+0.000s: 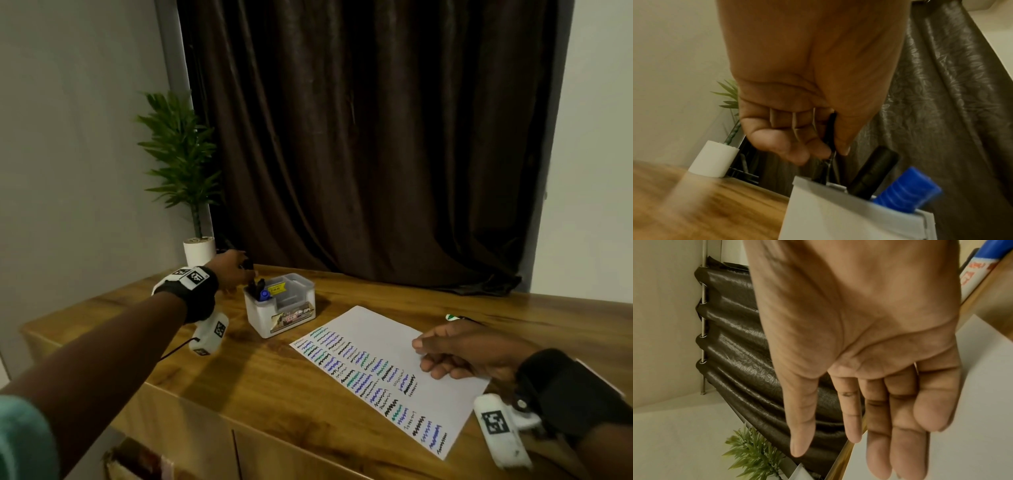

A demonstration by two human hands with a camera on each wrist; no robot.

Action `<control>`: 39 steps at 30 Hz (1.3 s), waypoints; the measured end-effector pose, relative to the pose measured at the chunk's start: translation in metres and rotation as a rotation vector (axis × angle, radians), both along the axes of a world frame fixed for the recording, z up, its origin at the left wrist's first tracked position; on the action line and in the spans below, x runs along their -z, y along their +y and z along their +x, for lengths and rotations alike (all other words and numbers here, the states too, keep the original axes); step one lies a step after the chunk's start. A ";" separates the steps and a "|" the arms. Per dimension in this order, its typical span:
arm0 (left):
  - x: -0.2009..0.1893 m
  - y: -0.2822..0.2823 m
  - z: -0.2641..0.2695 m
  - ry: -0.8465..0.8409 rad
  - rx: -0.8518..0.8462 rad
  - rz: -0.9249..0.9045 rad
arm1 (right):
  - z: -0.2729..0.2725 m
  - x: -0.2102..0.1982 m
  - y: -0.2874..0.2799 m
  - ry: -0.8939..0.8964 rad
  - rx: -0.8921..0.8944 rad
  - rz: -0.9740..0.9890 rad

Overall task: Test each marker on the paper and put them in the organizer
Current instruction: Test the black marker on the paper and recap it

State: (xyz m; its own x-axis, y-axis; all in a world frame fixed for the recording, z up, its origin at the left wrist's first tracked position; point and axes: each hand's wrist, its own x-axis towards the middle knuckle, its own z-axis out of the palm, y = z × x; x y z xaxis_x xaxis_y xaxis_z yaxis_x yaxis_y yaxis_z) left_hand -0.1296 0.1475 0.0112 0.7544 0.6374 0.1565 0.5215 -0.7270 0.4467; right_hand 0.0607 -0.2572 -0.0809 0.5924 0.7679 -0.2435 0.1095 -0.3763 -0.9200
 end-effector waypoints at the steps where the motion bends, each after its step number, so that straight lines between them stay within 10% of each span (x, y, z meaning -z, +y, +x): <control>1: 0.004 0.000 0.002 0.014 -0.013 0.001 | 0.000 0.000 -0.001 0.001 -0.003 0.001; 18: -0.027 -0.005 -0.013 0.060 0.110 0.115 | -0.003 -0.001 -0.002 -0.001 -0.005 0.000; 26: -0.069 -0.064 -0.016 -0.407 0.350 -0.019 | -0.005 -0.004 -0.001 0.002 0.011 0.001; 39: 0.045 -0.186 0.119 -0.322 0.731 -0.555 | -0.008 -0.008 -0.001 -0.014 0.068 -0.007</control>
